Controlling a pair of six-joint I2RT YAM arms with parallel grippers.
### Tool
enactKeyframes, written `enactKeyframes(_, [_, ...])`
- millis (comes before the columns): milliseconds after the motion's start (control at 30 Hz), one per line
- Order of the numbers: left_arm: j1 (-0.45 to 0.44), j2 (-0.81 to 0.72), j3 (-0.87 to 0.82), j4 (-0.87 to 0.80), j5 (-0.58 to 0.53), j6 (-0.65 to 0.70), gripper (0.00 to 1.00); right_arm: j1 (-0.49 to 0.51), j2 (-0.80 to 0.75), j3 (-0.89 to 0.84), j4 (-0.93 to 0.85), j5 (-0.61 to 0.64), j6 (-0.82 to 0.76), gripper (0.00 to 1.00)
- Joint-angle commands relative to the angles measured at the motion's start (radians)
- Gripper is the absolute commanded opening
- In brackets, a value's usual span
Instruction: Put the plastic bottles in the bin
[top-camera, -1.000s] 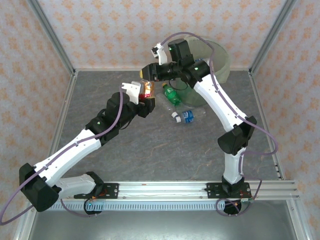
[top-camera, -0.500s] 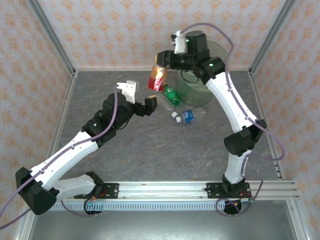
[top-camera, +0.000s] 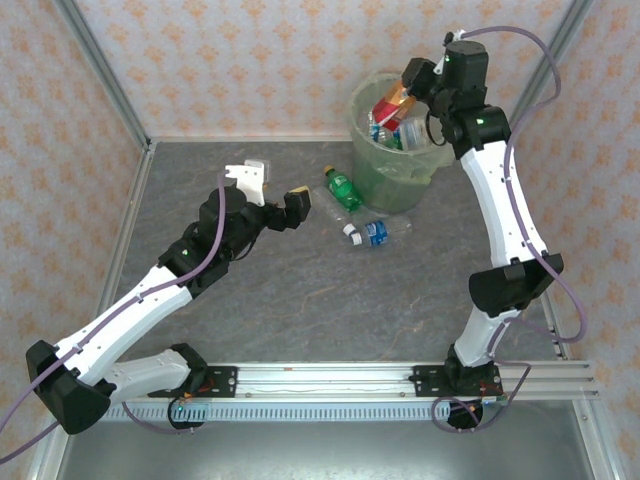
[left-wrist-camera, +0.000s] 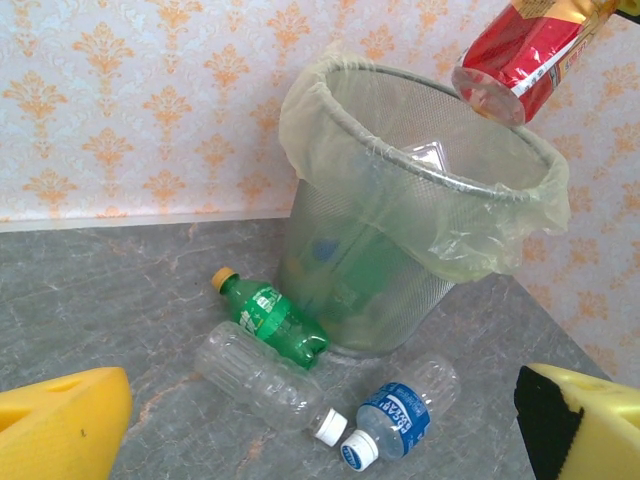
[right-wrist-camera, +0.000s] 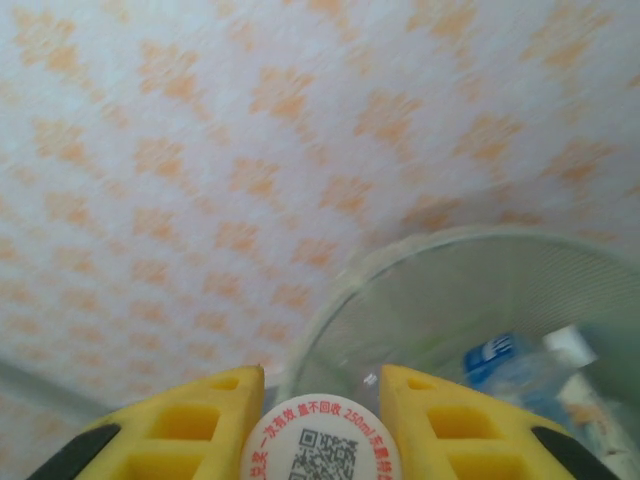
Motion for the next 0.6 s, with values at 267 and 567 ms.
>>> enactKeyframes(267, [-0.010, -0.003, 0.030, -0.012, -0.018, -0.021, 0.99, -0.009, 0.110, 0.063, 0.225, 0.365, -0.172, 0.30])
enactKeyframes(567, [-0.009, -0.042, 0.035, -0.052, -0.070, -0.017, 0.99, -0.010, 0.272, 0.158, 0.285, 0.397, -0.210, 0.30])
